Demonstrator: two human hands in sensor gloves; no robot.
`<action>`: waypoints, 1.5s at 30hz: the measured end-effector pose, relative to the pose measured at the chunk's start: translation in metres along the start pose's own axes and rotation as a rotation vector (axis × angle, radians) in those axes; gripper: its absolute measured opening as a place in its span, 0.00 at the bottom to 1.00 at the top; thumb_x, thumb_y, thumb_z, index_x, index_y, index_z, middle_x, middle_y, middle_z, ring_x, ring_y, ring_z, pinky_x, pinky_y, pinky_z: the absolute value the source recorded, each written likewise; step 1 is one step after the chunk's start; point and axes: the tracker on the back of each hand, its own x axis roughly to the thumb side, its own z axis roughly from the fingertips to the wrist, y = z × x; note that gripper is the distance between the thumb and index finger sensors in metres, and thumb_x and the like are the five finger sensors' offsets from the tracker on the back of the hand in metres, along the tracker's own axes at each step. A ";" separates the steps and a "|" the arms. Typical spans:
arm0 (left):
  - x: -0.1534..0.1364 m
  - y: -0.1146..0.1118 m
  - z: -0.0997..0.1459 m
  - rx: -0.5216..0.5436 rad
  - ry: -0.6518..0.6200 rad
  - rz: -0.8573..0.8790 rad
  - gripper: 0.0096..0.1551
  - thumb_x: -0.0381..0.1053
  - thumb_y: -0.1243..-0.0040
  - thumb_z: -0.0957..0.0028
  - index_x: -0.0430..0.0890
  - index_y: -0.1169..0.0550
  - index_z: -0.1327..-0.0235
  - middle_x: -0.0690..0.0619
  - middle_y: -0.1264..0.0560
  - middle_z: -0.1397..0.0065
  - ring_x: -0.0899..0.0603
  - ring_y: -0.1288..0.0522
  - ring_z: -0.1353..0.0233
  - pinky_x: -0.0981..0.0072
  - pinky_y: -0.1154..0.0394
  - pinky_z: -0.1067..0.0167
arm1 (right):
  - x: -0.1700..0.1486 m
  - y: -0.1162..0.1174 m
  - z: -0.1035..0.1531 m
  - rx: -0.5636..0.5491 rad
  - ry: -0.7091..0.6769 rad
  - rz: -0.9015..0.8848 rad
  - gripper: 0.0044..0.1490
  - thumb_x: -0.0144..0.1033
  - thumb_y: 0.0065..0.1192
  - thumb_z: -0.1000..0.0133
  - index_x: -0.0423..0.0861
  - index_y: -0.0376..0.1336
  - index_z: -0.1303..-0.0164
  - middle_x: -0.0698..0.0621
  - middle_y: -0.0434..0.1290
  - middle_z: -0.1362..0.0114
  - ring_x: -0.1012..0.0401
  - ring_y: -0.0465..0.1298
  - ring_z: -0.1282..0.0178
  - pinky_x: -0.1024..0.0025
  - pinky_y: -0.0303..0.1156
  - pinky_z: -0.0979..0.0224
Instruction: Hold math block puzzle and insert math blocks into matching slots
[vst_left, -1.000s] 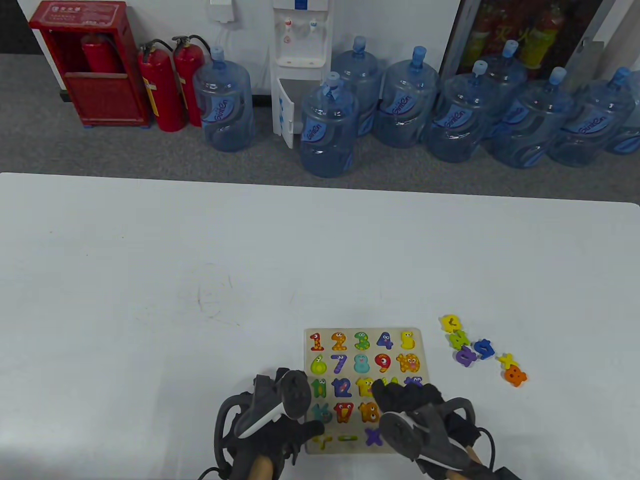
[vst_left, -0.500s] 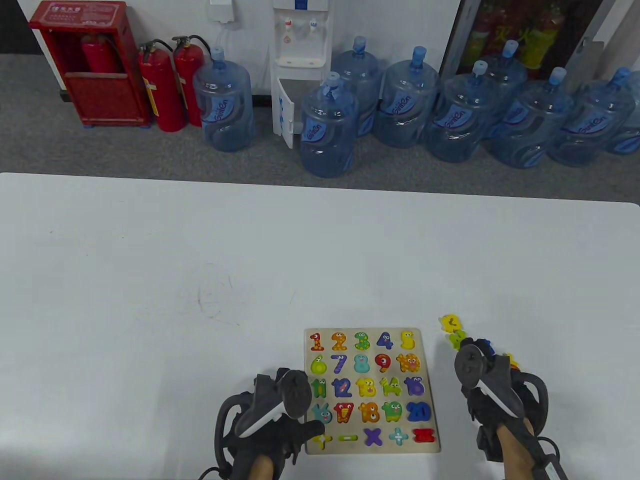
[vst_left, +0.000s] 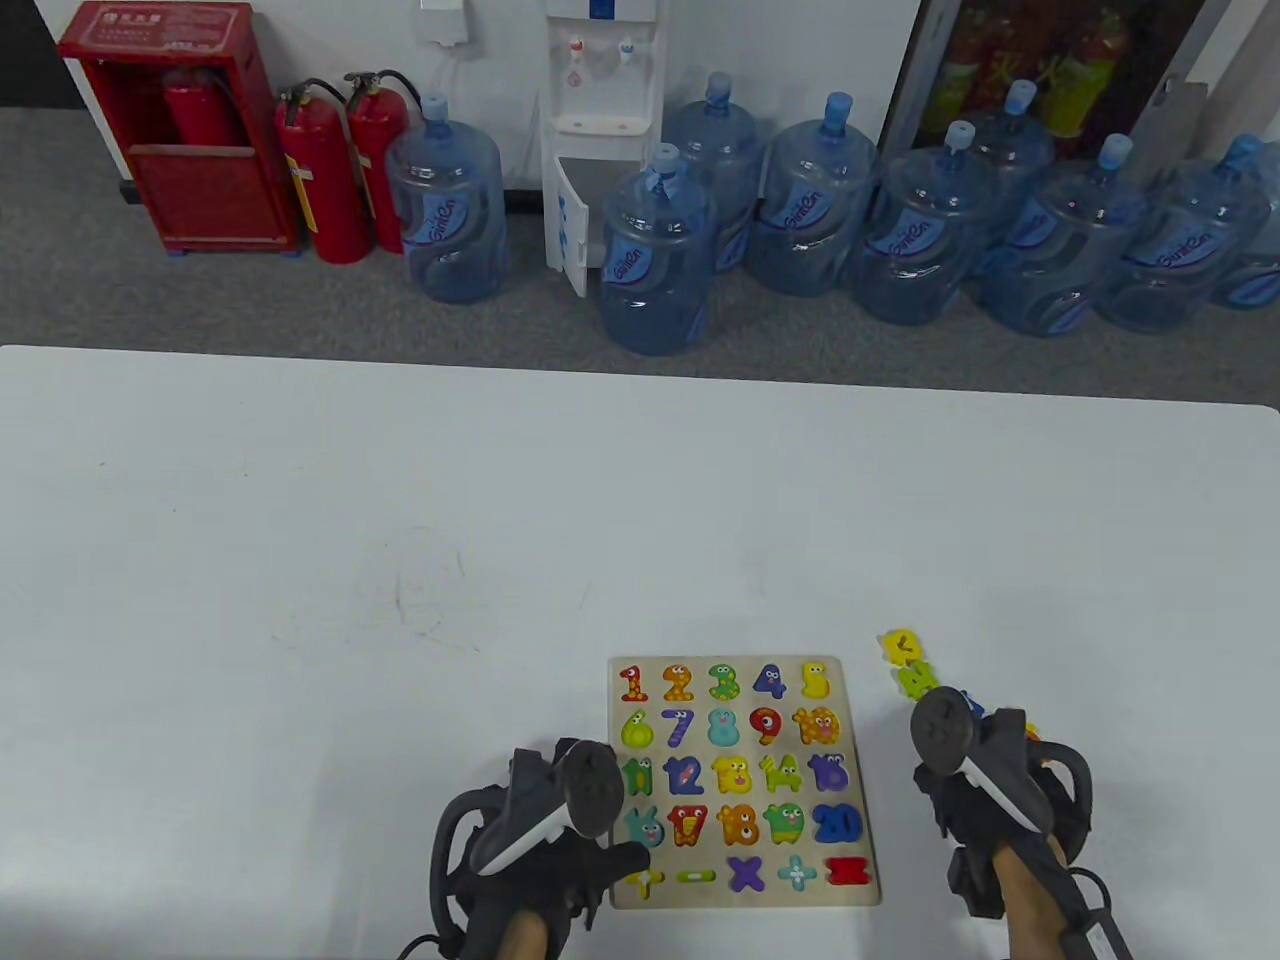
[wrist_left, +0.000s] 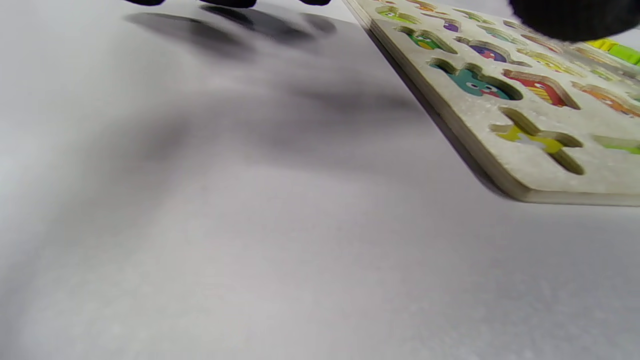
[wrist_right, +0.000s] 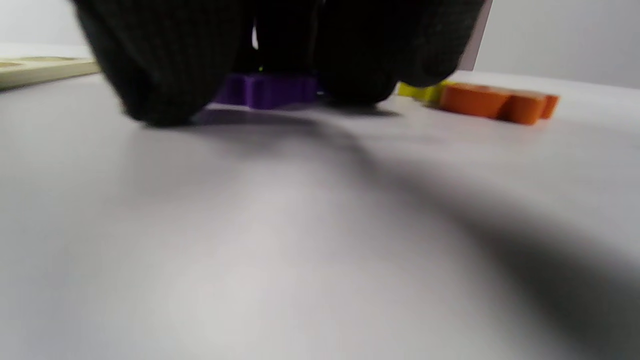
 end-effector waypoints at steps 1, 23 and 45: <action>0.000 0.000 0.000 -0.001 0.000 -0.001 0.56 0.74 0.47 0.62 0.58 0.50 0.21 0.56 0.55 0.16 0.29 0.52 0.16 0.27 0.45 0.26 | 0.002 -0.001 0.001 -0.015 0.002 0.013 0.30 0.43 0.69 0.67 0.60 0.66 0.52 0.60 0.63 0.29 0.57 0.71 0.35 0.64 0.71 0.36; 0.000 -0.001 0.000 -0.002 0.006 -0.005 0.55 0.74 0.46 0.62 0.57 0.49 0.21 0.56 0.54 0.16 0.29 0.52 0.16 0.27 0.45 0.26 | 0.033 -0.018 0.028 -0.123 -0.130 0.132 0.28 0.45 0.74 0.72 0.55 0.72 0.60 0.53 0.73 0.36 0.55 0.79 0.42 0.60 0.74 0.39; 0.000 -0.002 0.001 -0.003 0.007 -0.012 0.55 0.73 0.47 0.62 0.57 0.48 0.22 0.55 0.54 0.16 0.29 0.52 0.16 0.27 0.45 0.27 | 0.013 -0.018 0.017 0.042 0.020 -0.039 0.29 0.47 0.73 0.69 0.50 0.72 0.58 0.45 0.79 0.44 0.56 0.87 0.56 0.67 0.83 0.54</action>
